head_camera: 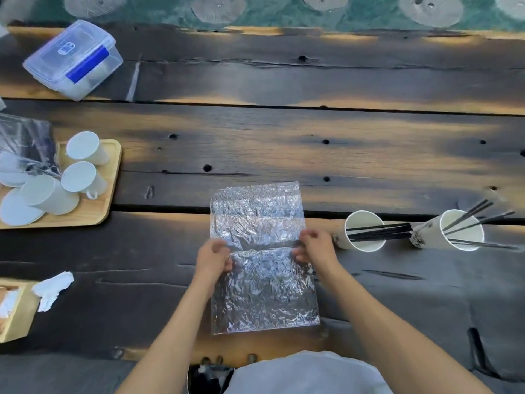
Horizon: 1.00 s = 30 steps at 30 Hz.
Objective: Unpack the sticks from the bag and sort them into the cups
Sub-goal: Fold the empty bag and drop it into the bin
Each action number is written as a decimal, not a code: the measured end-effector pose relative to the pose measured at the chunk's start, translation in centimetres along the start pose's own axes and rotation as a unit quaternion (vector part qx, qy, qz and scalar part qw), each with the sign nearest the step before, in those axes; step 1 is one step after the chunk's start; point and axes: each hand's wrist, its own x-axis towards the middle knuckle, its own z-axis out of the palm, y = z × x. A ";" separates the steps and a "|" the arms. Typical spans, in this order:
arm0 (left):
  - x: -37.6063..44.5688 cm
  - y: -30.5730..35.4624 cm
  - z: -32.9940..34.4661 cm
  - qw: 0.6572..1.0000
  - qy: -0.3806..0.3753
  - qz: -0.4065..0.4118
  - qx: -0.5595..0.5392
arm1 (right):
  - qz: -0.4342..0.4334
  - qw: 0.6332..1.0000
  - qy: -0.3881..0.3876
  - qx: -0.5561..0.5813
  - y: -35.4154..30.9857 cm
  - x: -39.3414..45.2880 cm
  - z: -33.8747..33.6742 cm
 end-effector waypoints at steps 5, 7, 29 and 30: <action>5.9 4.5 -1.4 0.995 0.068 -0.001 -0.067 | -0.006 0.999 0.044 0.007 -4.8 4.0 1.0; 7.4 5.5 -1.6 0.995 0.068 -0.014 -0.078 | 0.009 0.998 0.064 0.018 -5.6 5.4 1.2; 2.7 5.1 -6.0 0.966 0.037 0.085 -0.241 | -0.088 0.987 0.039 0.128 -4.9 0.1 -0.5; 1.6 4.4 -6.2 0.968 0.036 0.089 -0.231 | -0.099 0.989 0.035 0.108 -4.1 -0.7 -0.8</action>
